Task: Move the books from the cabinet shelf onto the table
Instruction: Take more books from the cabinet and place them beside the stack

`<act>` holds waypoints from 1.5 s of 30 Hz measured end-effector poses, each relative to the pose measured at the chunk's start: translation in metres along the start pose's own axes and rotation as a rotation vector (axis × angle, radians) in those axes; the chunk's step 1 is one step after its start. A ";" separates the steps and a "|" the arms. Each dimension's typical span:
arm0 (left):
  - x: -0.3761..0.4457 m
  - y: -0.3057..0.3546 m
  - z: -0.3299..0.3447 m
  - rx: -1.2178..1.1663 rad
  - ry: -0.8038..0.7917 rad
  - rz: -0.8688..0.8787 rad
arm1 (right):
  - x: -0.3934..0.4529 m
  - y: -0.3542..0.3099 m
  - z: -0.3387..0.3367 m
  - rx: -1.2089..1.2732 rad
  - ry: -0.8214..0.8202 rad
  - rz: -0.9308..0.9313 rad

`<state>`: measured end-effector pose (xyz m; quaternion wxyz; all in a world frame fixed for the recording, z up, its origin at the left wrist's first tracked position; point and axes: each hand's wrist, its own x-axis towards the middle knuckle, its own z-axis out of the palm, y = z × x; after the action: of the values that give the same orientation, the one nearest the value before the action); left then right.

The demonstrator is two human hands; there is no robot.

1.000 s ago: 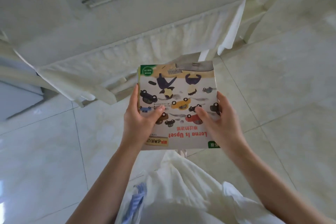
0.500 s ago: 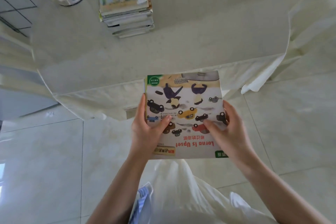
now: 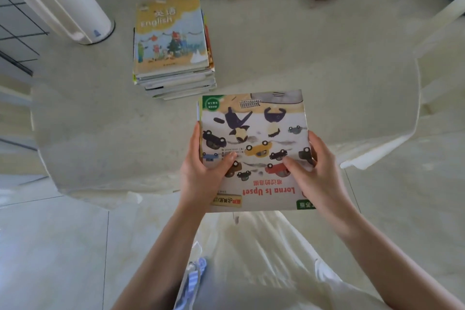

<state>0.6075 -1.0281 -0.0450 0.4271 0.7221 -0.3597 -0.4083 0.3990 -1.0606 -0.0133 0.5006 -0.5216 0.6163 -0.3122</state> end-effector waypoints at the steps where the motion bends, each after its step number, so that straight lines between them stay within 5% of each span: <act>1: 0.009 0.003 0.005 0.000 0.004 -0.001 | 0.011 -0.002 -0.002 -0.001 -0.002 0.002; 15: 0.136 0.069 0.094 -0.088 0.115 -0.004 | 0.203 -0.033 -0.064 0.095 -0.117 0.116; 23: 0.179 0.083 0.096 -0.143 0.036 0.054 | 0.263 -0.032 -0.077 0.069 -0.239 0.151; 27: 0.198 0.074 0.092 -0.164 -0.041 0.030 | 0.276 -0.029 -0.073 -0.006 -0.283 0.079; 33: 0.203 0.043 0.100 -0.009 0.017 0.059 | 0.268 0.003 -0.059 -0.089 -0.124 -0.228; 38: 0.192 0.028 0.101 0.076 -0.006 0.083 | 0.265 0.032 -0.056 -0.158 -0.084 -0.279; 45: 0.195 0.018 0.090 0.094 -0.165 0.006 | 0.268 0.048 -0.061 -0.209 -0.286 -0.237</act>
<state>0.6031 -1.2332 -0.1112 0.3628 0.7042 -0.4147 -0.4477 0.3375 -1.3127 -0.1164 0.4861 -0.6785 0.5024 -0.2258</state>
